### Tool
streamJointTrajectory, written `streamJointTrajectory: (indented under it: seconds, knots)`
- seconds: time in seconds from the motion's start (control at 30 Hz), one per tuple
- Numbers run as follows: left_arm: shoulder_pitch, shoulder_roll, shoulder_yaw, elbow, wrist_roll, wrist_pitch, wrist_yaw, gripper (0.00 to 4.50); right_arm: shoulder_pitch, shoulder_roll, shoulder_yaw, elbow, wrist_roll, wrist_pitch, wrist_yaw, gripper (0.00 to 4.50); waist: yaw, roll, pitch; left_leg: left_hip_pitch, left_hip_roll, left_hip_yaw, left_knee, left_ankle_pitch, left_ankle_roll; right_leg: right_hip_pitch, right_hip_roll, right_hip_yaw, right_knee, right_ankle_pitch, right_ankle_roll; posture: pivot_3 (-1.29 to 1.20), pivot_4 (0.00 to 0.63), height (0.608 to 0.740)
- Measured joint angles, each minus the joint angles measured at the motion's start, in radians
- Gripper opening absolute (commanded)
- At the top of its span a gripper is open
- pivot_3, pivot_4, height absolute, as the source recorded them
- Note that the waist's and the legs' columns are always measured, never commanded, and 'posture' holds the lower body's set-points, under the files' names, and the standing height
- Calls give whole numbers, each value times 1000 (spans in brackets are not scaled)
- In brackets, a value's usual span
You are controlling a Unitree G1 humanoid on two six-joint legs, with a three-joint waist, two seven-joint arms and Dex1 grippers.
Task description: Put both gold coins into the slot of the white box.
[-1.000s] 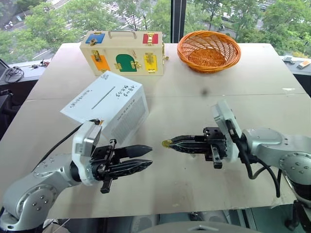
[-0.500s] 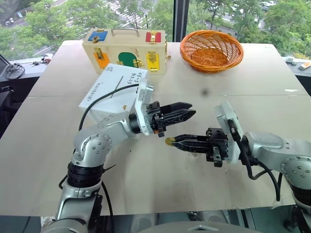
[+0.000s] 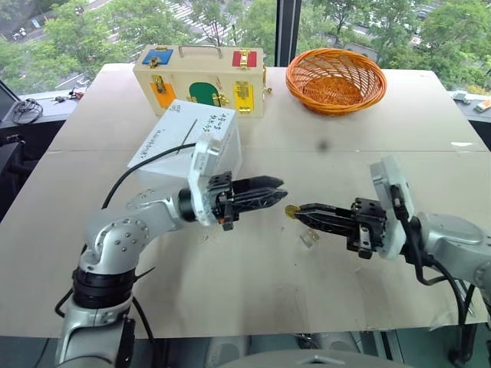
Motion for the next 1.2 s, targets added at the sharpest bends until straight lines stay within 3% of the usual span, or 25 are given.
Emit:
streamJointTrajectory:
  seconds: [0.57, 0.7, 1.2]
  knots:
    - [6, 14, -21, -23, -13, 26, -63, 1739, -43, 0, 26, 0, 0, -6, 1, 0, 1, 0, 0, 0, 0, 0, 0, 0, 0, 0, 0, 0, 0, 0, 0, 0, 150, 740]
    - [6, 14, -21, -28, -16, 29, -70, 57, -43, 1, 36, 2, -1, -6, -1, 0, 1, 0, 0, 0, 0, 0, 0, 0, 0, 0, 0, 0, 0, 0, 1, 0, 150, 740]
    - [2, 21, -16, -29, -27, 41, -87, 57, -43, 0, 36, 7, 16, -6, 4, 0, 1, 0, 0, 0, 0, 0, 0, 0, 0, 0, 0, 0, 0, 1, 1, 0, 150, 740]
